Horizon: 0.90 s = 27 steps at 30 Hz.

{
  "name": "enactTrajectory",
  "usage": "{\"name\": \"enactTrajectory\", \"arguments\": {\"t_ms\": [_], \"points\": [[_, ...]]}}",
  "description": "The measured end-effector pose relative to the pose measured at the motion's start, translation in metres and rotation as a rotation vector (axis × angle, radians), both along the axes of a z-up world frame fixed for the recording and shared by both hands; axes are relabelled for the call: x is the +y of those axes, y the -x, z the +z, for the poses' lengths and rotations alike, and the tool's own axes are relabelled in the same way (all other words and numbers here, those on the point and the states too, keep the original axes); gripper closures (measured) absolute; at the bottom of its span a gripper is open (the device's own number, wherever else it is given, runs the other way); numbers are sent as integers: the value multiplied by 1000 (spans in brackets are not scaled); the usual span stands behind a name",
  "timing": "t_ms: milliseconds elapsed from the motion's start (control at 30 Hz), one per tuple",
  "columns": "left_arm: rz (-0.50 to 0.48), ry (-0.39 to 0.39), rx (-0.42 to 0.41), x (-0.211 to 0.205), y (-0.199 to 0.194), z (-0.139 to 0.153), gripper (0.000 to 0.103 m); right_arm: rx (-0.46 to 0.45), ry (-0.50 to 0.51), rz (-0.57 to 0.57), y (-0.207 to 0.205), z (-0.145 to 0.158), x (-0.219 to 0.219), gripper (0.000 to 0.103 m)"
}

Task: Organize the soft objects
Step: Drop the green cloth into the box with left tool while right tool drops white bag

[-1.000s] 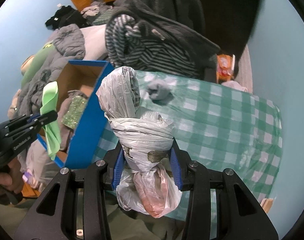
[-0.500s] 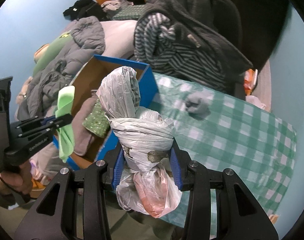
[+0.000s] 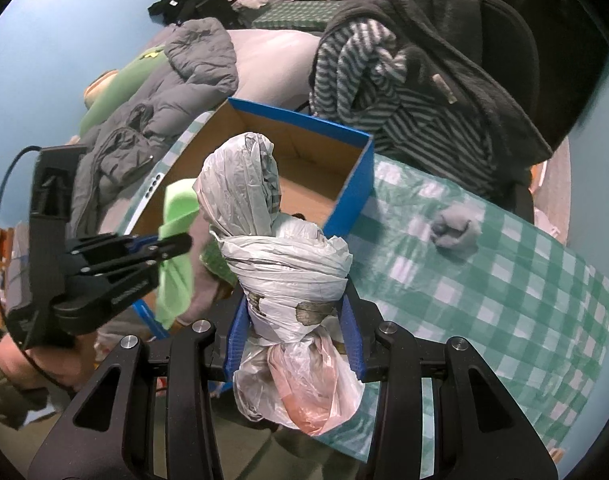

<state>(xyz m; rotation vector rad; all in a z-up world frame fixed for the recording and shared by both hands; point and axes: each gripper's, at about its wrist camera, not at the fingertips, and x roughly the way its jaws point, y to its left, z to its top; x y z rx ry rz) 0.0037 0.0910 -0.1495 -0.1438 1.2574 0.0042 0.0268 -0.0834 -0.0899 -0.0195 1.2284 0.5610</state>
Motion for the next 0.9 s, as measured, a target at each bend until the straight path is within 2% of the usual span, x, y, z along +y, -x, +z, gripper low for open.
{"name": "enactTrajectory", "arguments": {"t_ms": [167, 267, 400, 533, 900], "points": [[0, -3, 47, 4, -5, -16, 93, 9, -1, 1, -2, -3, 10, 63], [2, -3, 62, 7, -6, -21, 89, 18, -4, 1, -5, -6, 18, 63], [11, -25, 65, 11, -5, -23, 59, 22, -3, 7, -7, -9, 27, 63], [17, -33, 51, 17, -4, -21, 48, 26, -1, 17, -8, -13, 37, 63], [51, -36, 37, 38, 8, -12, 48, 53, 16, 47, -16, -35, 67, 63]]}}
